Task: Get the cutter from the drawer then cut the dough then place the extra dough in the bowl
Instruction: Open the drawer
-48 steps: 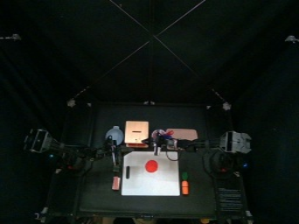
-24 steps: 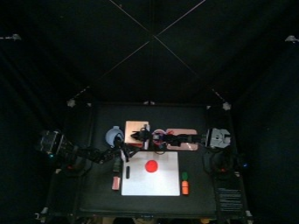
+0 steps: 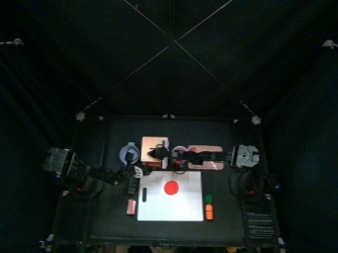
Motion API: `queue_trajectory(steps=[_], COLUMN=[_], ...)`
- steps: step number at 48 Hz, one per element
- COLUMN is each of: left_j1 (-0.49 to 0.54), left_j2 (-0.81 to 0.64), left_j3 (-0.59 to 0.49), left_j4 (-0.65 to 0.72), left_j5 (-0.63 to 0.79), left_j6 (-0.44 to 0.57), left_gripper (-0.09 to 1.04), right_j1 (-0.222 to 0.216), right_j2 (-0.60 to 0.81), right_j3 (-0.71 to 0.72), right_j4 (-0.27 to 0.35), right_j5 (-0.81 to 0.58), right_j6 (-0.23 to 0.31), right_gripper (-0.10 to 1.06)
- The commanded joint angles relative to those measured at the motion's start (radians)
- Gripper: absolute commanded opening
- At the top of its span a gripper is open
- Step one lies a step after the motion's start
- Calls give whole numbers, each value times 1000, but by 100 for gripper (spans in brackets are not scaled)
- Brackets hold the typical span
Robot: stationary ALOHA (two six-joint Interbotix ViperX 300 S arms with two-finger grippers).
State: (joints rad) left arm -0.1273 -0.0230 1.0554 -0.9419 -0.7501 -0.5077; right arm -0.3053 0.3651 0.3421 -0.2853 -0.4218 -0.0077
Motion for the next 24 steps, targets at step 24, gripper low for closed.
queue_trajectory(steps=[24], left_j1=[49], left_j2=[133], left_j3=[-120], left_j4=[-83], left_j5=[23], left_j6=[-91], left_gripper=[94], right_j1=[5], right_j2=[-17], right_j3=[-23], right_j4=[2], right_j5=[5], right_j6=[3], right_gripper=[-1])
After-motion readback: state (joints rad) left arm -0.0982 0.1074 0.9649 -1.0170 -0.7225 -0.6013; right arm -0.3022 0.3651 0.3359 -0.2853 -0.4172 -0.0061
